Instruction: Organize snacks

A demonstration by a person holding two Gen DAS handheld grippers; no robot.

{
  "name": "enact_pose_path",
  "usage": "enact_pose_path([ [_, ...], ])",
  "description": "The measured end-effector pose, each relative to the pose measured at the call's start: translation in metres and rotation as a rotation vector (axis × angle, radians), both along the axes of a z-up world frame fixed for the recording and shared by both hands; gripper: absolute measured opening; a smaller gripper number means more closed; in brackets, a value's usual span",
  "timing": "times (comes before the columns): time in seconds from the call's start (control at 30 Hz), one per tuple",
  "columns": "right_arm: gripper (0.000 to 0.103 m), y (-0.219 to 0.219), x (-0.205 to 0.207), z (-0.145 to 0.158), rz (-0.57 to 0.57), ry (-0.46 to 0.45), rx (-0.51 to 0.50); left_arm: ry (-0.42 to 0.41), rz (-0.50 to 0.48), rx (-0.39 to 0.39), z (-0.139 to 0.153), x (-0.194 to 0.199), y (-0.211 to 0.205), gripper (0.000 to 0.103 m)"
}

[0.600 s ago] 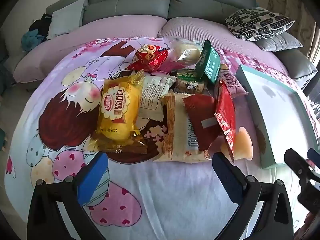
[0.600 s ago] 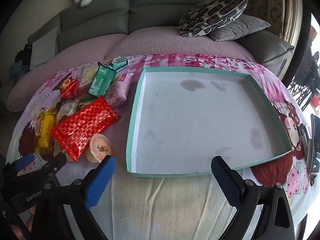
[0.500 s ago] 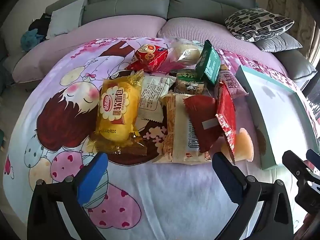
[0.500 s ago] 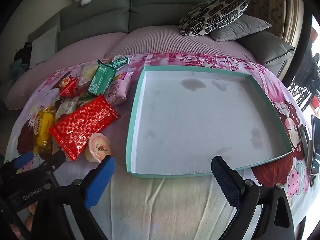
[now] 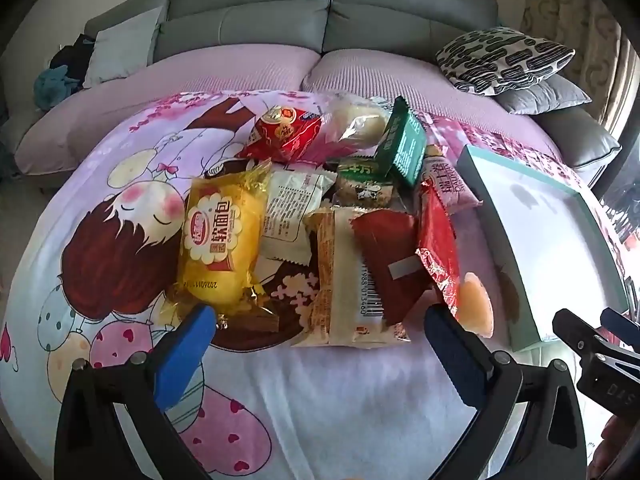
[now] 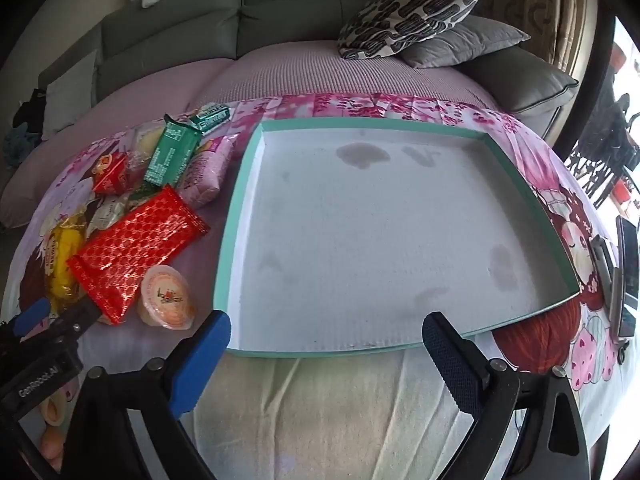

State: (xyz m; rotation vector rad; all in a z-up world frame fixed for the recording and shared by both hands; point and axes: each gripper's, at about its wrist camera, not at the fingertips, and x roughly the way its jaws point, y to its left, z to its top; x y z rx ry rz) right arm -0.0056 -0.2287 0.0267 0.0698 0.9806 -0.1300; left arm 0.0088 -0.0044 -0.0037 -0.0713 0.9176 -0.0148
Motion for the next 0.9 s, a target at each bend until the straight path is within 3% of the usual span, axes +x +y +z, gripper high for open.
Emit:
enact_pose_path([
  [0.9, 0.098, 0.0000, 0.0032, -0.0033, -0.019, 0.015, -0.002, -0.014, -0.018, -0.019, 0.0079, -0.0017, 0.0016, 0.103],
])
